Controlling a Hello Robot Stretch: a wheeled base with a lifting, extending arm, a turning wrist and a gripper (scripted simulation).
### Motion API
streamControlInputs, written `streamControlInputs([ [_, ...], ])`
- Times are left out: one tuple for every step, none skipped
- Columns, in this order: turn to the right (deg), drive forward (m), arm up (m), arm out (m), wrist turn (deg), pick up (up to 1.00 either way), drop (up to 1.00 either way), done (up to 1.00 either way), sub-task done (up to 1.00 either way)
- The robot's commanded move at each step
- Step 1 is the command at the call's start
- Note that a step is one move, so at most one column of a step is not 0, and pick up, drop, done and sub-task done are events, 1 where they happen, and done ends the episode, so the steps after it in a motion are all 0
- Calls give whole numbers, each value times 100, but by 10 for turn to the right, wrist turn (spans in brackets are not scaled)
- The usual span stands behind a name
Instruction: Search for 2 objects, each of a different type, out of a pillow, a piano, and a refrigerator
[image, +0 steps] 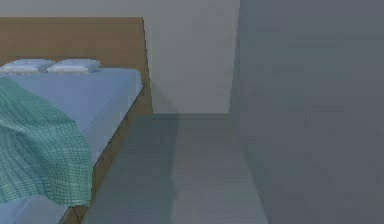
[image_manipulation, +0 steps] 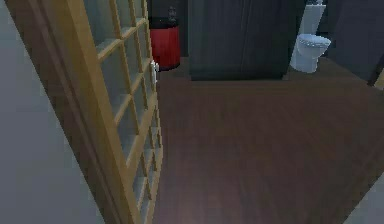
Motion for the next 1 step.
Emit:
streamControlInputs([
  [-30, 0, 0, 0, 0, 0, 0, 0, 0],
])
